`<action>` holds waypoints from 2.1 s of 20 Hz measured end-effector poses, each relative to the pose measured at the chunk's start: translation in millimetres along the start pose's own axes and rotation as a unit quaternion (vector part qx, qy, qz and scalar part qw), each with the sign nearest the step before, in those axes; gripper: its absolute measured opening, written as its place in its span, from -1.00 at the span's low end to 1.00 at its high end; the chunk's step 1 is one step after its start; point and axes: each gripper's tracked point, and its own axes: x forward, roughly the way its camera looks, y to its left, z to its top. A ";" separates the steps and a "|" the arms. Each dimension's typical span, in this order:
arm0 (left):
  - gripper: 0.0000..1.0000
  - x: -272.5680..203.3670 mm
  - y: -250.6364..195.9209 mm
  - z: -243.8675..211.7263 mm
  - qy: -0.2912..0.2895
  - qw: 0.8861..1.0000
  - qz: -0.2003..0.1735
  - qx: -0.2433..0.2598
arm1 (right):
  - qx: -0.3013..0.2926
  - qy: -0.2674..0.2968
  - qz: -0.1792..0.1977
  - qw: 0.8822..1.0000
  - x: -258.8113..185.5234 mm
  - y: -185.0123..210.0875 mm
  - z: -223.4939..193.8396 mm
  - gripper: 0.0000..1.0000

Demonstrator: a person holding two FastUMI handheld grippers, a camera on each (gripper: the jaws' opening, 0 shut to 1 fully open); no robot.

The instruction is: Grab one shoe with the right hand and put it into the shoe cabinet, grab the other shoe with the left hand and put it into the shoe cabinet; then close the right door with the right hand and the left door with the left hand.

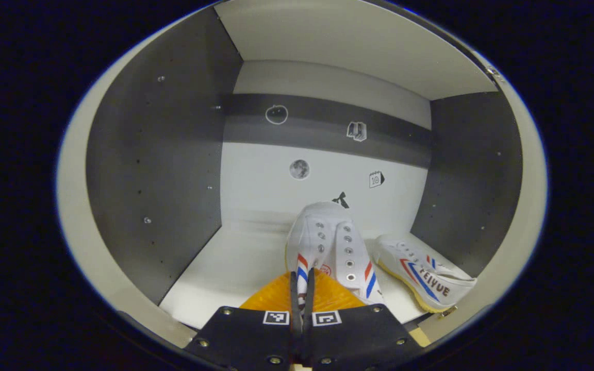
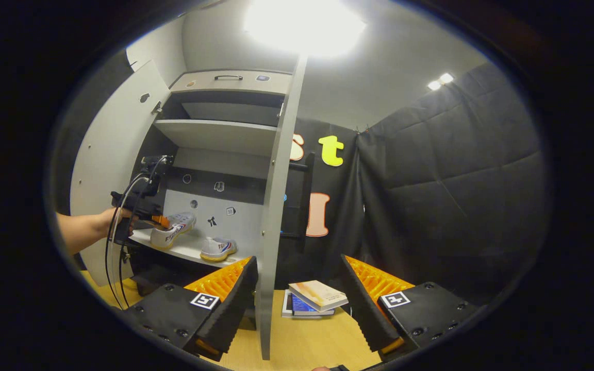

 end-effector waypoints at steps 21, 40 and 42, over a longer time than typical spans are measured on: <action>0.84 -255.6 -17.0 27.8 -0.122 0.990 0.001 0.075 | 0.092 0.025 0.016 0.995 -39.8 -0.9 14.2 0.94; 0.90 -473.8 70.6 -37.7 -0.143 0.985 0.062 0.073 | 0.088 0.079 -0.124 0.985 34.0 -67.0 21.7 0.84; 0.84 -480.3 87.5 -35.5 -0.144 0.984 0.079 0.075 | 0.095 0.086 -0.107 0.986 45.2 -55.6 23.7 0.91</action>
